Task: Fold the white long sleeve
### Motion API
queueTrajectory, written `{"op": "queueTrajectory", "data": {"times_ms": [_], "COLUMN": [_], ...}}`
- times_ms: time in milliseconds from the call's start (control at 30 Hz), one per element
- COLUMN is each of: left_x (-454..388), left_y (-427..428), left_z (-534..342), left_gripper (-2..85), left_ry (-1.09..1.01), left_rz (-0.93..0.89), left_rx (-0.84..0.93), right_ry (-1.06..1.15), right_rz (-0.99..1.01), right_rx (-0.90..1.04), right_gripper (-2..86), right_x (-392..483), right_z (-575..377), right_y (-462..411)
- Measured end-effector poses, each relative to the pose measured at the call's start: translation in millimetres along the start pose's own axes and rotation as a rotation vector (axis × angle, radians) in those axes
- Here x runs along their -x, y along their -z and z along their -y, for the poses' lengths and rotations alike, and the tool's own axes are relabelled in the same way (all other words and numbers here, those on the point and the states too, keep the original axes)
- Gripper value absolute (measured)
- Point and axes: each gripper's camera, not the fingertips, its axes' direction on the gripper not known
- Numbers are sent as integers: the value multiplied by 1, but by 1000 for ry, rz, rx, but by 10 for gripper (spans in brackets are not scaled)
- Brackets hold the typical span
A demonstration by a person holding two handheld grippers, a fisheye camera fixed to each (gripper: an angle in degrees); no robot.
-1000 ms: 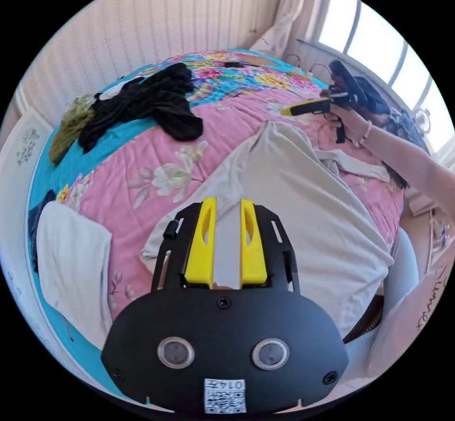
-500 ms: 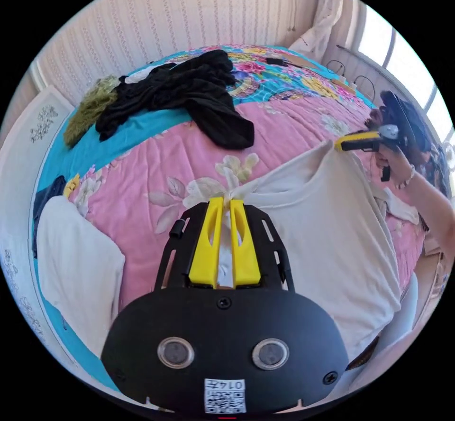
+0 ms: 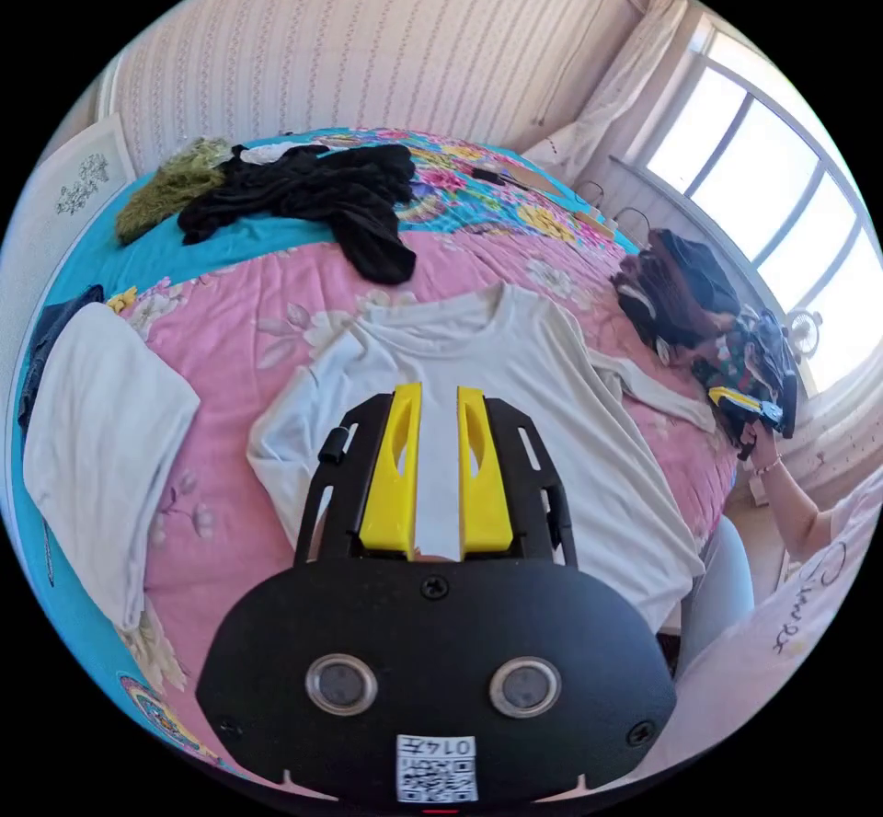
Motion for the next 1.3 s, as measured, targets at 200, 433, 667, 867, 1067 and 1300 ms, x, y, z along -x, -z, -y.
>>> {"op": "queueTrajectory", "data": {"times_ms": [200, 433, 667, 867, 1067, 1300], "left_x": [-116, -254, -308, -321, -369, -461], "left_y": [-31, -125, -233, -221, -156, -174], "left_z": [-20, 95, 149, 151, 149, 186], "left_gripper": [65, 85, 66, -7, -10, -9], "left_ry": [-70, -188, 77, 175, -61, -199], "left_rz": [-164, -184, -290, -392, -387, -256], "left_rx": [64, 126, 345, 299, 193, 220], "right_ry": [-62, -240, -327, -247, -260, -491], "right_rz": [-142, 44, 242, 442, 690, 795], "right_rx": [102, 77, -41, -64, -98, -197], "right_gripper": [109, 101, 12, 2, 1, -2], "right_x": [-51, -107, -168, -192, -210, -272], "right_z": [-100, -145, -196, -261, -323, -379], "right_y": [-22, -91, -111, -106, -102, -141]}}
